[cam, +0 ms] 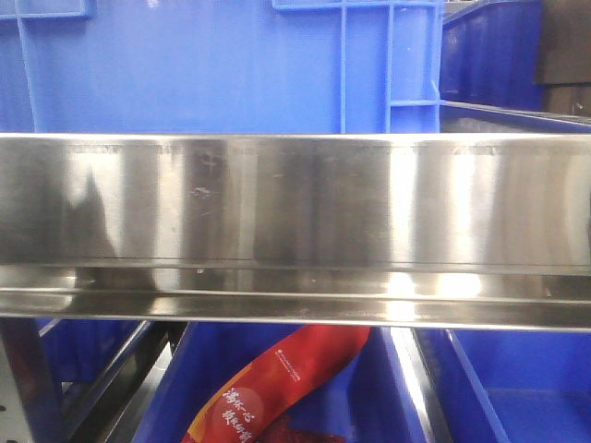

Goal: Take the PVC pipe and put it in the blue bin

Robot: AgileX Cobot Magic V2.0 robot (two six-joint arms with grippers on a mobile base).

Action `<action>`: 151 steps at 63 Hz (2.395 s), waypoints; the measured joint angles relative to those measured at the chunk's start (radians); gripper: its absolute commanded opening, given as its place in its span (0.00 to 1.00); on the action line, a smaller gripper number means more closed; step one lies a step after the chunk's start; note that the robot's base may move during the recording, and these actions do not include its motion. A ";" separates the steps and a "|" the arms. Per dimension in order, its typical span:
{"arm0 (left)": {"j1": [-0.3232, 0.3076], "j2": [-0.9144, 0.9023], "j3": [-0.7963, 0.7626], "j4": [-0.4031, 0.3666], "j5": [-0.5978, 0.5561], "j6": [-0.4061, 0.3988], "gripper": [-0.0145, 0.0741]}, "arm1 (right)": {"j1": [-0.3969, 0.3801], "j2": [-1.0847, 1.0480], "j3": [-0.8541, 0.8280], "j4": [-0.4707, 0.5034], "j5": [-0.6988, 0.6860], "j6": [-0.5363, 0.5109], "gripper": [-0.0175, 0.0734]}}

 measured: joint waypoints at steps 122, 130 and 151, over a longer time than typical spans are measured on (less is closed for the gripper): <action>0.038 -0.055 0.168 -0.009 -0.288 0.000 0.04 | 0.000 0.000 0.000 0.000 0.017 0.000 0.01; 0.083 -0.103 0.197 -0.009 -0.306 0.000 0.04 | 0.000 0.000 0.000 0.000 0.017 0.000 0.01; 0.176 -0.134 0.270 -0.038 -0.372 0.000 0.04 | 0.000 0.000 0.000 0.000 0.017 0.000 0.01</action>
